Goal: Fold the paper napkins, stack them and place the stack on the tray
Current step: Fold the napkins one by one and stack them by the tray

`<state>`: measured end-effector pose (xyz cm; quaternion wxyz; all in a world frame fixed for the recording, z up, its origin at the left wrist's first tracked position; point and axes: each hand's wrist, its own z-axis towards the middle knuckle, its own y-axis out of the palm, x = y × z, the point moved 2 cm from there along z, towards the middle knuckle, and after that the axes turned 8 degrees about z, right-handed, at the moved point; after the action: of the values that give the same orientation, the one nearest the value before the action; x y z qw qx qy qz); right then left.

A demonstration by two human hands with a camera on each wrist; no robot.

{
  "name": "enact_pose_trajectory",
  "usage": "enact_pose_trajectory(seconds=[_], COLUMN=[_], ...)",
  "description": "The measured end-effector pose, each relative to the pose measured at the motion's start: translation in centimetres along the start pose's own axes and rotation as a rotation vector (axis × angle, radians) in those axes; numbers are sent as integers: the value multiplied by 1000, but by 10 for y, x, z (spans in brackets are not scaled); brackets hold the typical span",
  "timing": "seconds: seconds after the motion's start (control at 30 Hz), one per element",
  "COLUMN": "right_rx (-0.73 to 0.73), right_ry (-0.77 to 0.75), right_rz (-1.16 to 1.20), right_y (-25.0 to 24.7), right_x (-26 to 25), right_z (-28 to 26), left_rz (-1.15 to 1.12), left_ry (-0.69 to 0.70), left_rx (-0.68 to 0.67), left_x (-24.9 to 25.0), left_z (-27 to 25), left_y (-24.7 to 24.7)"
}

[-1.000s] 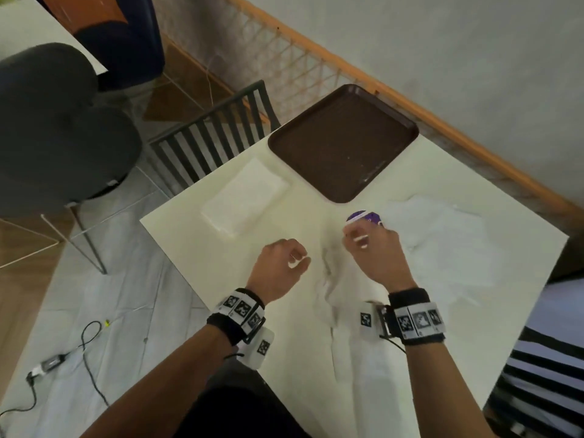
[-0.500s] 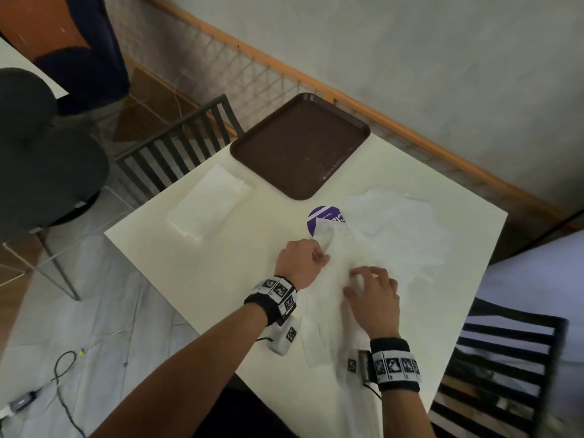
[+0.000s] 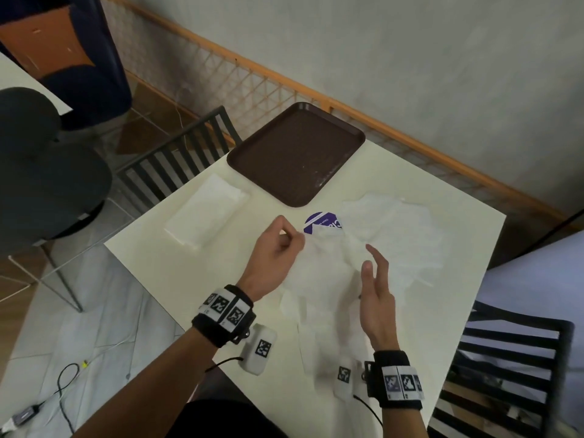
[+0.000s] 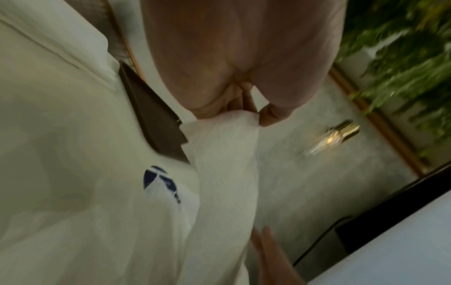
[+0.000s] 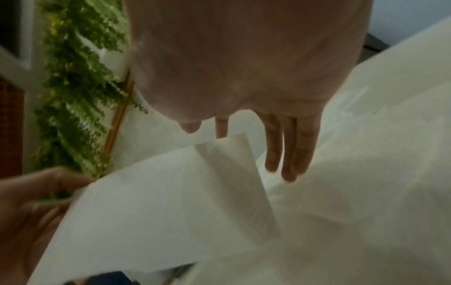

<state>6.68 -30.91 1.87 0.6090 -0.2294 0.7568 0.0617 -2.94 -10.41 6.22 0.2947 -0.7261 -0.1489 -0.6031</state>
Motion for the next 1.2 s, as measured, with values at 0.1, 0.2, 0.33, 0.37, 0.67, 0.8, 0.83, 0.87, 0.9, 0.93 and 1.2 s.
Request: enact_pose_trajectory(seconds=[0.1,0.2,0.33,0.37,0.67,0.8,0.83,0.87,0.9,0.93,1.2], right_rx=[-126,-228,-253,-253,-205,-109,-90,-81,-81,-82,-197], right_ry=[193,222,13,-67,-282,-298,-294,-298,-300,-303,-408], right_rz=[365,631,626,501,-79,-79,-81,-87,-98,-112,-267], right_y=[15,33,38,37,47,52,52,51,51,51,46], right_x=[-9,-22,-42,-44,-36,-27,-26,-25,-24,-23,-35], right_z=[0,-1,5,8,27,27,26,27,27,28,38], left_rz=[-57,-63,106,134,528,512,488,462,439,424,622], left_ry=[66,155,250,238,328,310,282,251,225,208,200], left_rx=[88,87,110,125,297,373,377,372,362,351,232], left_x=[16,27,18,14,-21,-30,-32,-33,-34,-36,-46], left_z=[-10,-18,-20,-20,-15,-14,-14,-14,-14,-14,-14], left_y=[-21,-41,-62,-66,-79,-81,-81,-82,-82,-84,-104])
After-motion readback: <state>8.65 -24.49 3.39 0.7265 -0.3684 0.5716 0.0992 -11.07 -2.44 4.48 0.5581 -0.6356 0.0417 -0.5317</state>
